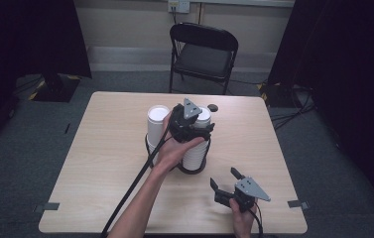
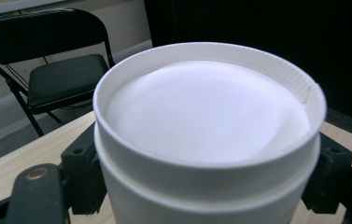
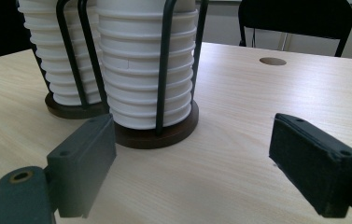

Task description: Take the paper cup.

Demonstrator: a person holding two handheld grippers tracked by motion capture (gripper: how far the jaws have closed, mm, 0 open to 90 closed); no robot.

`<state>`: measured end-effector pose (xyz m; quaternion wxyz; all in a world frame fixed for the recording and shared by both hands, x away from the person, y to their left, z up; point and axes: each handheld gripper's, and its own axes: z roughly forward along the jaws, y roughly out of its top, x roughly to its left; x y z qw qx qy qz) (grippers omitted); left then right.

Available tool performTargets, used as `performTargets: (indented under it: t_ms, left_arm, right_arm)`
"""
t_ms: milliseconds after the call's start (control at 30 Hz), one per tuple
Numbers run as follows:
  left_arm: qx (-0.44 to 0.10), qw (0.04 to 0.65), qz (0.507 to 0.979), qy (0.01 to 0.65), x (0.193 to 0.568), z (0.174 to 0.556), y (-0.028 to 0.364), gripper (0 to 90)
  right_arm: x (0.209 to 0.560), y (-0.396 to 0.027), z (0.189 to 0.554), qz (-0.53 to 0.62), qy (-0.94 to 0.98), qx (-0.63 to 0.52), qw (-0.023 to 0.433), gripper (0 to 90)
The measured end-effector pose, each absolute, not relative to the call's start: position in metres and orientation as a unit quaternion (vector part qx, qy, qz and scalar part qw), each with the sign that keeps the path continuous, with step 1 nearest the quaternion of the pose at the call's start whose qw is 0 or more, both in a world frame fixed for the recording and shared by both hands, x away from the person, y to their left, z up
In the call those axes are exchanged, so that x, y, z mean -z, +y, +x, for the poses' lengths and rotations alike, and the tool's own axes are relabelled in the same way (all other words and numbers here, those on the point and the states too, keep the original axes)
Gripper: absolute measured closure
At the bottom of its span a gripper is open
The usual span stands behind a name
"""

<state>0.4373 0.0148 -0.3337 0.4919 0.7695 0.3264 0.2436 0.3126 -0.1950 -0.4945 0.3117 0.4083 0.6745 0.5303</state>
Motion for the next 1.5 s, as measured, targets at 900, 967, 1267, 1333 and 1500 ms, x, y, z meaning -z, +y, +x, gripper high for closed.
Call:
performTargets:
  t_ms: [900, 967, 1267, 1333, 1500]
  left_arm:
    - [-0.239, 0.541, 0.736, 0.329, 0.32, 0.432, 0.023, 21.0]
    - [-0.238, 0.545, 0.735, 0.328, 0.318, 0.432, 0.024, 21.2]
    - [-0.238, 0.555, 0.726, 0.329, 0.313, 0.43, 0.027, 21.2]
    - [-0.236, 0.558, 0.725, 0.327, 0.311, 0.429, 0.028, 21.3]
    - [-0.24, 0.565, 0.719, 0.326, 0.31, 0.428, 0.029, 21.3]
  right_arm:
    - [0.495, -0.195, 0.312, 0.407, 0.675, -0.53, 0.312, 14.9]
    - [0.495, -0.195, 0.312, 0.407, 0.675, -0.53, 0.313, 14.9]
    - [0.495, -0.195, 0.312, 0.407, 0.675, -0.531, 0.312, 14.9]
    - [0.495, -0.195, 0.313, 0.406, 0.676, -0.531, 0.312, 14.9]
    - [0.495, -0.195, 0.312, 0.406, 0.675, -0.531, 0.312, 14.9]
